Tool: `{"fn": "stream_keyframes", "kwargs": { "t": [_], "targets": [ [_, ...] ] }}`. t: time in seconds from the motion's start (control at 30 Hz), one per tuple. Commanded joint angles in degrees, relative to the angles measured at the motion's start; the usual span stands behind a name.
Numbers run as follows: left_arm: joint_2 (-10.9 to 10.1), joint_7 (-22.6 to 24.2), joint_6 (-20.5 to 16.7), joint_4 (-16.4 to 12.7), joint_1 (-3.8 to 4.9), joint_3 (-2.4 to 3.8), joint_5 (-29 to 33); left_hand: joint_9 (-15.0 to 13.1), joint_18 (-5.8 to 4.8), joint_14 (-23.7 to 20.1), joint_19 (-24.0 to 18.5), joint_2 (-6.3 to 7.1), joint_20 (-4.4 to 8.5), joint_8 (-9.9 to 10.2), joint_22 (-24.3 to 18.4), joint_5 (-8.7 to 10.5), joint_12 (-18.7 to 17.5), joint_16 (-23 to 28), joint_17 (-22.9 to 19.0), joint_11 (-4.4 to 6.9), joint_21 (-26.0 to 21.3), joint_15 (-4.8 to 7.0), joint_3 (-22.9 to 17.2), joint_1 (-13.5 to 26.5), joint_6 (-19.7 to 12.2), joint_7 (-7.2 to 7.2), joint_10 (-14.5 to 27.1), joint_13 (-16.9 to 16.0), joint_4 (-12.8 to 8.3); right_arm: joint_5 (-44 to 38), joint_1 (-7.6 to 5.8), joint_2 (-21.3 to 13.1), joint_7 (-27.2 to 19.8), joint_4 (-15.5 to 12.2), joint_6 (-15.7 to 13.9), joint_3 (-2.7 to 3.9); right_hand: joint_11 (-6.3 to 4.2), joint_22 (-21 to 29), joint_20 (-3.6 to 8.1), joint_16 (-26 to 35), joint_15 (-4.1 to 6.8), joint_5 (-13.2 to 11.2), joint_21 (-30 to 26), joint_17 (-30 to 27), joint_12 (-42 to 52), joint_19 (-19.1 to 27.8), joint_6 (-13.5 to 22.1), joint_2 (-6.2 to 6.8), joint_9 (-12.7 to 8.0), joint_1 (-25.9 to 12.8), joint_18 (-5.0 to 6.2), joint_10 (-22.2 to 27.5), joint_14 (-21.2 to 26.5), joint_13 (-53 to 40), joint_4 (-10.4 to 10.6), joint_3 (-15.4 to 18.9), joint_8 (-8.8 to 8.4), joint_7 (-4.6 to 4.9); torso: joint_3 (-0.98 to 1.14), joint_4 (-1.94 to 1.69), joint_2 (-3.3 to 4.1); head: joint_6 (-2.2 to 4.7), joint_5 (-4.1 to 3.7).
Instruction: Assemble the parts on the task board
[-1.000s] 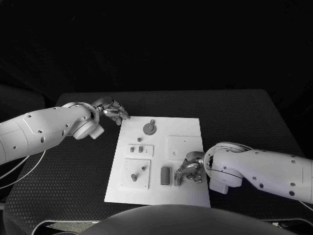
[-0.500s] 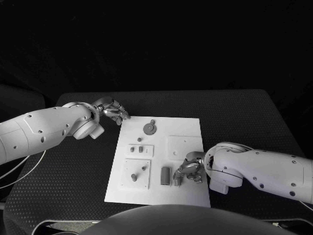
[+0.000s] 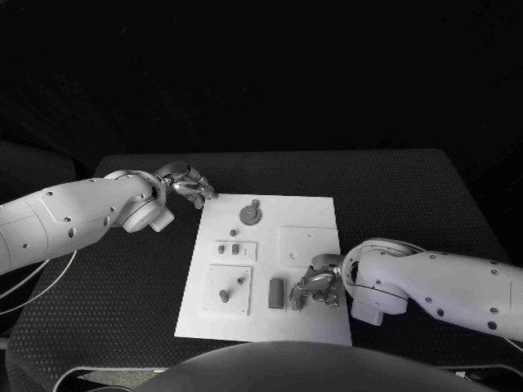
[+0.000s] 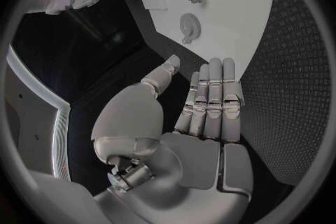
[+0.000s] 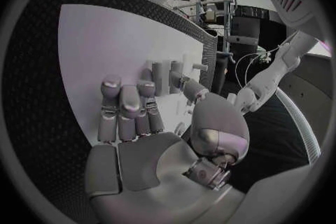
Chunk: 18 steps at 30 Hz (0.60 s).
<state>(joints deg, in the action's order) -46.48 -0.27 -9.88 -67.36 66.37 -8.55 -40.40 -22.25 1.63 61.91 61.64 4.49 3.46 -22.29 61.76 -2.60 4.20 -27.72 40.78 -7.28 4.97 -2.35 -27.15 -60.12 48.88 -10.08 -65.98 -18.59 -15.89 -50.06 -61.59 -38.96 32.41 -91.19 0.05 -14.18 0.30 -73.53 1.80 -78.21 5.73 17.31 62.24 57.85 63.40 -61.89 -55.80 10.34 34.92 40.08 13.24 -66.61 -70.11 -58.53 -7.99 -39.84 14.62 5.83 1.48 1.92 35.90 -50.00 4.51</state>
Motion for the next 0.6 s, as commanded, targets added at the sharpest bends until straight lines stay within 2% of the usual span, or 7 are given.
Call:
{"fn": "stream_keyframes", "kwargs": {
  "t": [0.03, 0.6],
  "targets": [
    [0.1, 0.3, 0.7, -0.1, 0.06, 0.01, -0.1, -0.1, 0.63, 0.3, 0.1, -0.08, -0.12, 0.0, 0.1, -0.26, 0.0, 0.3, 0.1, 0.11, -0.3, 0.04, -0.3, 0.3, -0.5, 0.03, 0.4, -0.1, -0.1, -0.4, 0.05, -0.1, -1.3, -0.3, 0.8, 0.05, -0.03, 0.1, 0.44, 0.2, -0.07, -0.1, -0.2, 0.1, 0.4, -0.1, 1.3, 0.41, 0.1, 0.0, 1.76, 0.4, 0.3, 0.0, 0.3, 0.0, 0.09, 0.85, -0.01, 0.0, 0.0, 0.0, 0.01],
    [0.1, 0.2, 0.6, 0.0, 0.06, 0.01, -0.1, -0.1, 0.63, 0.3, 0.1, -0.06, -0.12, 0.0, 0.1, -0.25, 0.0, 0.3, 0.1, 0.11, -0.3, 0.04, -0.3, 0.3, -0.5, 0.04, 0.4, -0.1, -0.1, -0.8, 0.05, -0.4, -1.2, -0.6, 0.8, 0.06, -0.05, 0.0, 0.47, 0.1, -0.05, -0.1, -0.2, 0.1, 0.4, -0.1, 1.3, 0.38, 0.1, 0.0, 1.76, 0.4, 0.3, 0.0, 0.3, -0.1, 0.12, 0.83, 0.01, 0.05, 0.0, 0.0, 0.03]
  ]
}}
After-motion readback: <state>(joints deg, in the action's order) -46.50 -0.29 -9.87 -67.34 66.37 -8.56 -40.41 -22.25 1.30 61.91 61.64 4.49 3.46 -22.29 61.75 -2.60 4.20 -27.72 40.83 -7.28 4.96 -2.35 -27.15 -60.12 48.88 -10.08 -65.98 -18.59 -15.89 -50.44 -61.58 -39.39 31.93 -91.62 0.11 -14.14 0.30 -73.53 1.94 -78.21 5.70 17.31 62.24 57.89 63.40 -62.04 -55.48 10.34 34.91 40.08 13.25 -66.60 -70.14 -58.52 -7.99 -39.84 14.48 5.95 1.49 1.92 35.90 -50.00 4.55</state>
